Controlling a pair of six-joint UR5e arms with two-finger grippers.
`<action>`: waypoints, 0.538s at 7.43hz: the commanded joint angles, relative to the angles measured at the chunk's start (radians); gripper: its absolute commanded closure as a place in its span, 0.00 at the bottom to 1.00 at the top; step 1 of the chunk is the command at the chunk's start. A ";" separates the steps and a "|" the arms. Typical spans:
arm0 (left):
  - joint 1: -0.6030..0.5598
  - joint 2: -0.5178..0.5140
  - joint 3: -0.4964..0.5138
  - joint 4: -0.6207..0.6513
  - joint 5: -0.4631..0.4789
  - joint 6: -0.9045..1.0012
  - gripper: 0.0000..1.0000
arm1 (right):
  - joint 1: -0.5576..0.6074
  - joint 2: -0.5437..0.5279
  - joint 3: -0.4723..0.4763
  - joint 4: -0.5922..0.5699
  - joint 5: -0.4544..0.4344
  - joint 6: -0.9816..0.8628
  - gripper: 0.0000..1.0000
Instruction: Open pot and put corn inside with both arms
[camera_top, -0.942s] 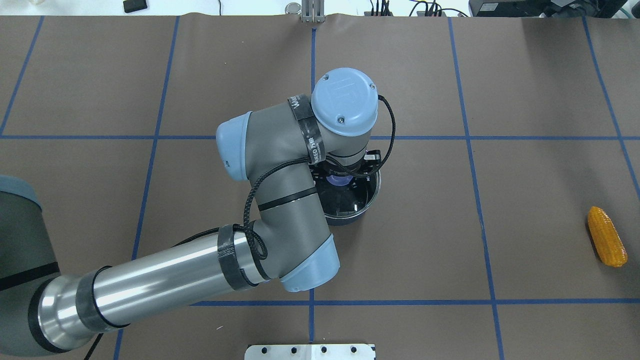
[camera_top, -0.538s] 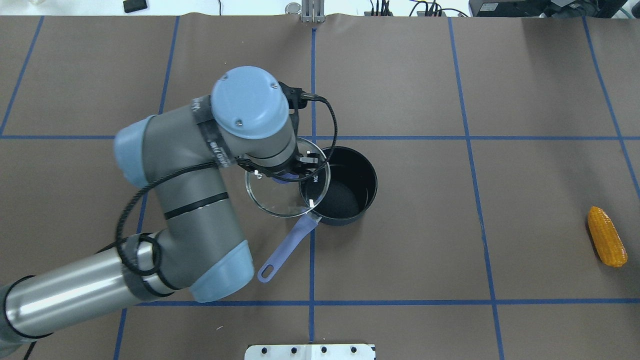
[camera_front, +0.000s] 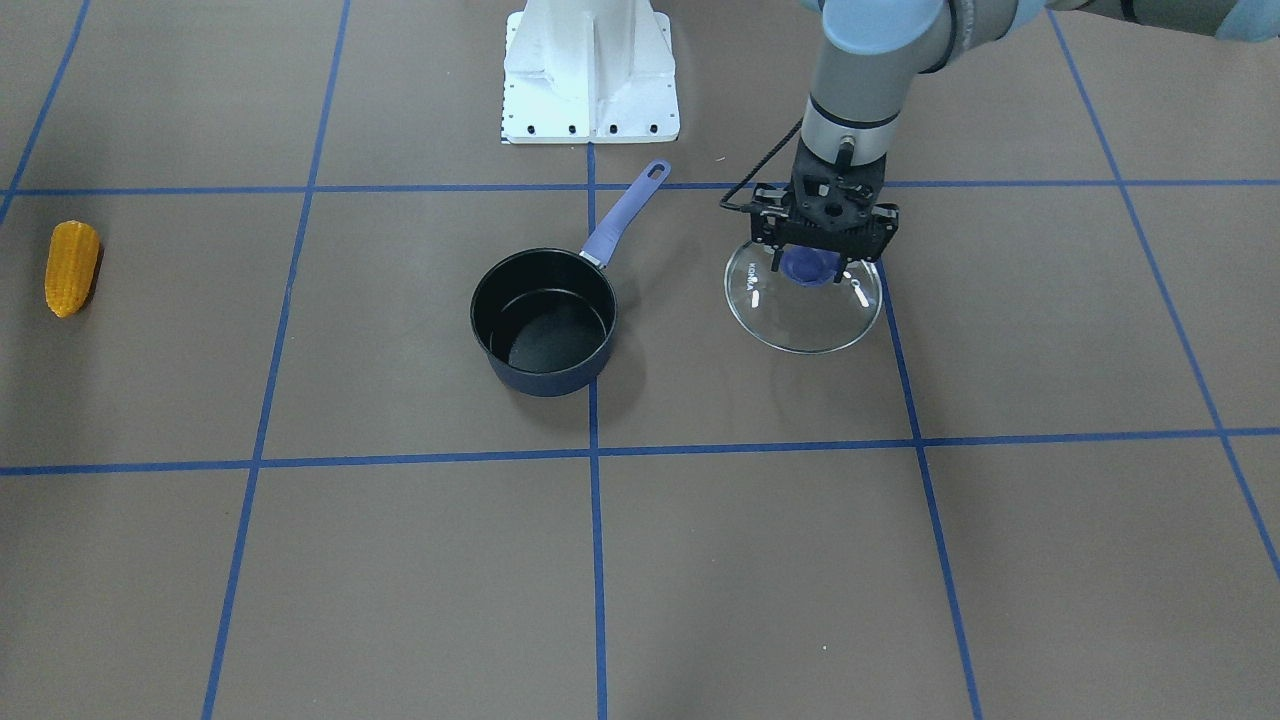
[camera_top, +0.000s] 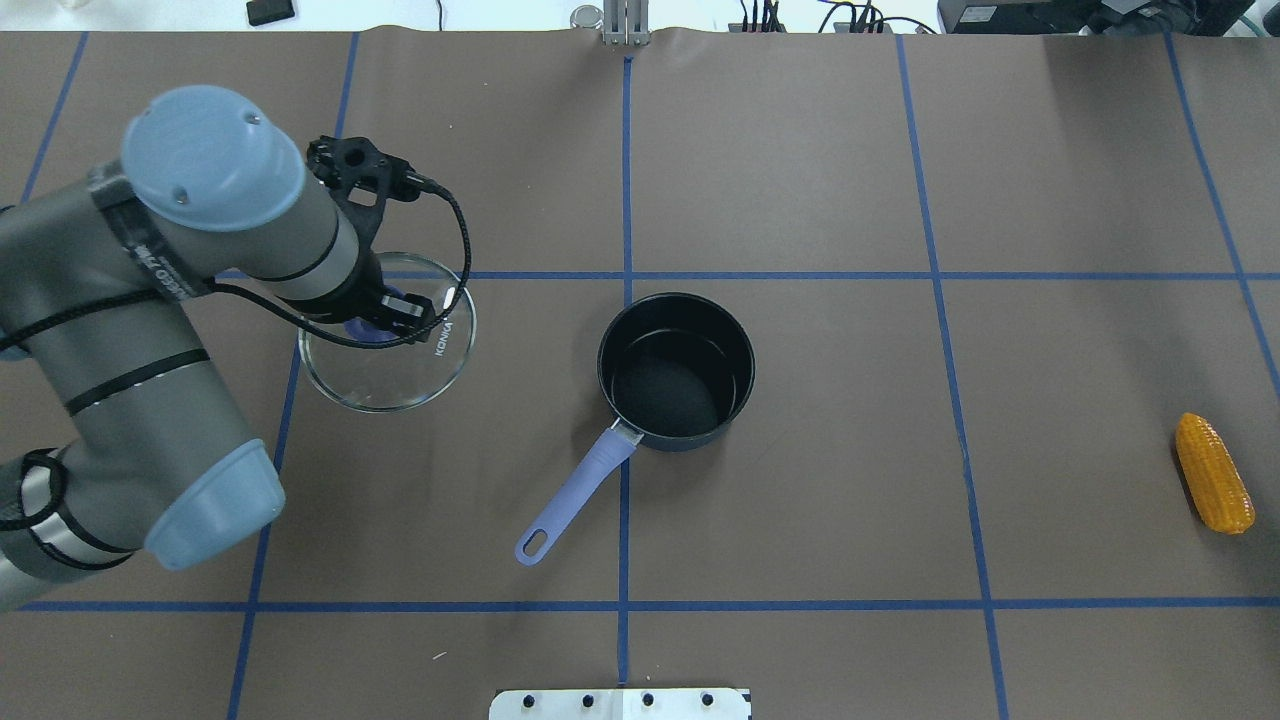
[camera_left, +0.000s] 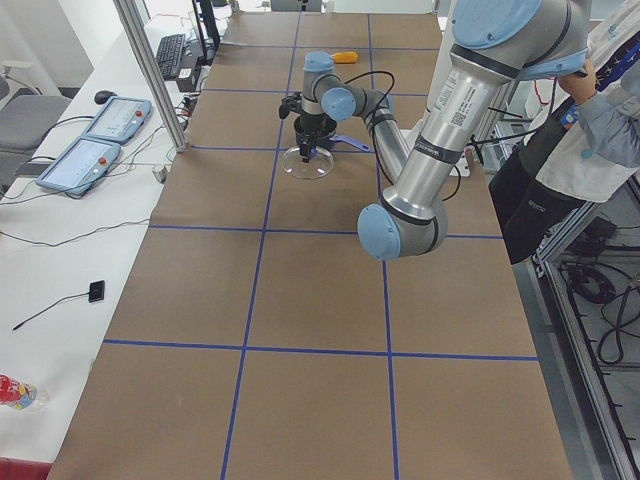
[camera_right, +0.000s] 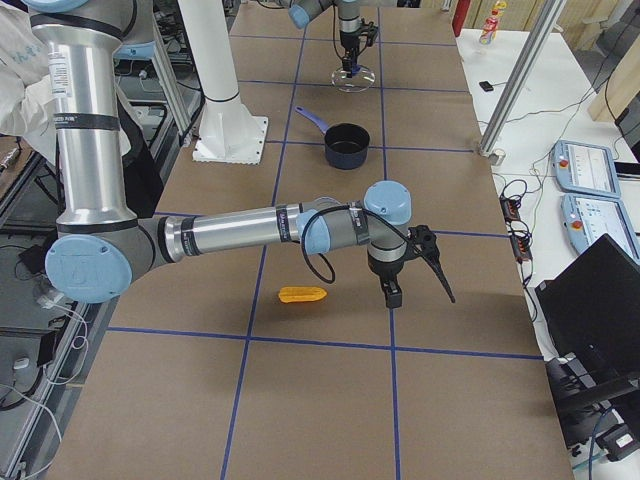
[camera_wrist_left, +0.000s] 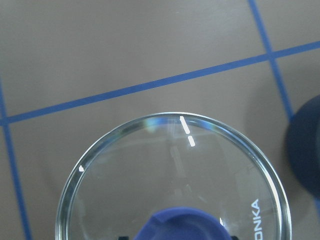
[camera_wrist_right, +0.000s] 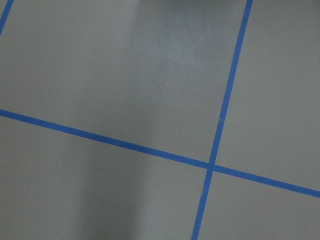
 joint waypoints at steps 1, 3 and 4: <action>-0.071 0.124 0.021 -0.088 -0.038 0.163 0.70 | -0.001 -0.002 0.000 0.000 0.000 0.000 0.00; -0.076 0.252 0.038 -0.235 -0.072 0.243 0.70 | -0.001 -0.002 0.000 0.000 0.000 0.000 0.00; -0.076 0.343 0.035 -0.345 -0.123 0.270 0.70 | -0.001 0.000 0.000 0.000 0.000 0.000 0.00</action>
